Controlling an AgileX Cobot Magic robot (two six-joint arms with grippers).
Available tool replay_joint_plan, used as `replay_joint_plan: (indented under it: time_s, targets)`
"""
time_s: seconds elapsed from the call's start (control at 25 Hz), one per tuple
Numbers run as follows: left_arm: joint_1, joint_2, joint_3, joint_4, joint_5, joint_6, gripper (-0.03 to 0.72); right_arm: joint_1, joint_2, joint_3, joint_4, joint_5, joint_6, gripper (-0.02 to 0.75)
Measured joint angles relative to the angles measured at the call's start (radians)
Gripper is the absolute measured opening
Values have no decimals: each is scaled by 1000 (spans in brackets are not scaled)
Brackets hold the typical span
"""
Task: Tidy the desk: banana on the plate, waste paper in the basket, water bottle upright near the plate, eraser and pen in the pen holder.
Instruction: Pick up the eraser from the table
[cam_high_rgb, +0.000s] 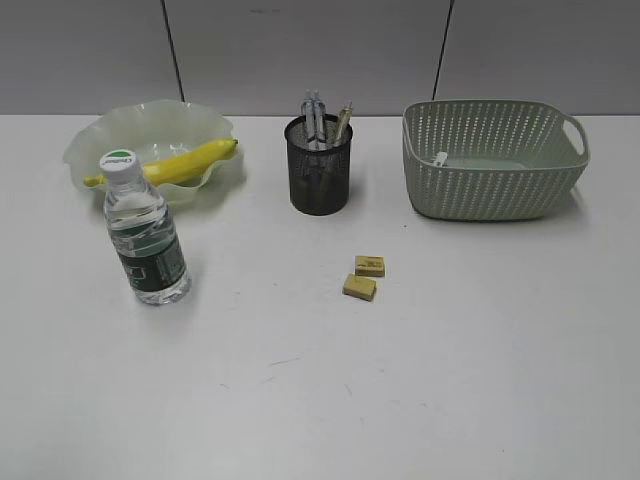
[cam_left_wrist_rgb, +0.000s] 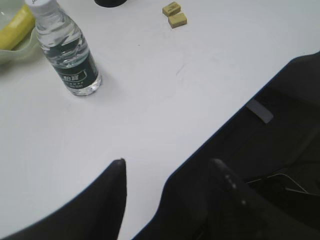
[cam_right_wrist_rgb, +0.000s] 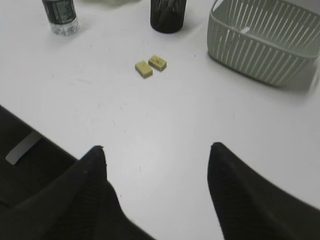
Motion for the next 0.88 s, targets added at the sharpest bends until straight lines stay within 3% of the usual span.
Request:
replay_joint_plan:
  time_s: [0.2,0.4,0.68,0.88]
  targets:
    - [0,-159,26,47,5,-64,379,0,189,-30,0,-178,-10,504]
    - [0,-212,28,55,6,-71,377,0,470,-105,0,-261,-85,504]
    - [0,-212,28,56,6,-71,375,0,929,-314,0,-262,-212,504]
    - [0,-212,28,57,6,-71,375,0,1254,-528,0,-155,-327,480]
